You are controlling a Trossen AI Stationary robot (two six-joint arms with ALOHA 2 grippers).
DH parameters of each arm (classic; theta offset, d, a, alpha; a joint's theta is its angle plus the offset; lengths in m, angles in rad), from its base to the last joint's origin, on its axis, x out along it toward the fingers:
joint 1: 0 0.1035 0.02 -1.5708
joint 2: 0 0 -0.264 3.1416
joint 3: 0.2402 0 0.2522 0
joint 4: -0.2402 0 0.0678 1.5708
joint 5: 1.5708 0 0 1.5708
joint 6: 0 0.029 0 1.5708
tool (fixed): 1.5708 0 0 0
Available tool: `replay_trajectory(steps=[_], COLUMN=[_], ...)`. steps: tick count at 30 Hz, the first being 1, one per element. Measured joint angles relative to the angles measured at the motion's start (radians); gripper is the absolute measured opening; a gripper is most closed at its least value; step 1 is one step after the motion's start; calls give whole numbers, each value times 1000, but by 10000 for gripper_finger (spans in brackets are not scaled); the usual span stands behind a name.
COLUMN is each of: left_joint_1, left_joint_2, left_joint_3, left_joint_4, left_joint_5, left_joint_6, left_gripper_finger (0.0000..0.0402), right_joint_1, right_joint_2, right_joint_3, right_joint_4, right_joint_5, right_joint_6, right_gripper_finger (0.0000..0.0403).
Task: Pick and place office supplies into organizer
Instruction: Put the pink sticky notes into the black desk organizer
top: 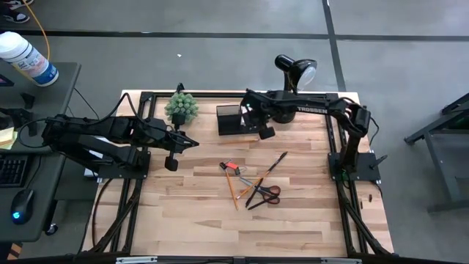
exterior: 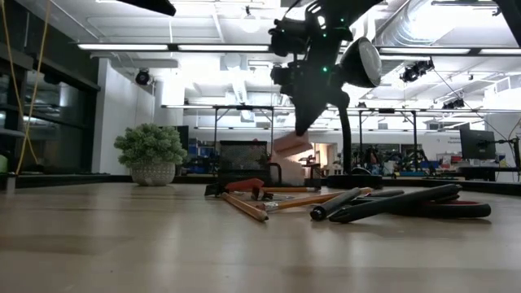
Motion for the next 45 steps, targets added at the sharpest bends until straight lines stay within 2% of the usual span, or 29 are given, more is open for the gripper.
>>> replay_trajectory(steps=[15,30,38,45], left_joint_1=[0,0,0,0], left_joint_2=[0,0,0,0], left_joint_3=[0,0,0,0], left_joint_4=[2,3,3,3], left_joint_5=[0,0,0,0], left_joint_6=[0,-1,-2,-2], left_gripper_finger=[1,1,1,1], right_joint_1=[-14,-16,-32,-31], right_joint_2=[38,148,166,166], right_joint_3=[0,-1,-1,0], right_joint_4=[13,36,52,48], right_joint_5=[-52,-41,-31,-59], right_joint_6=[0,-10,0,7], right_gripper_finger=[0,0,0,24])
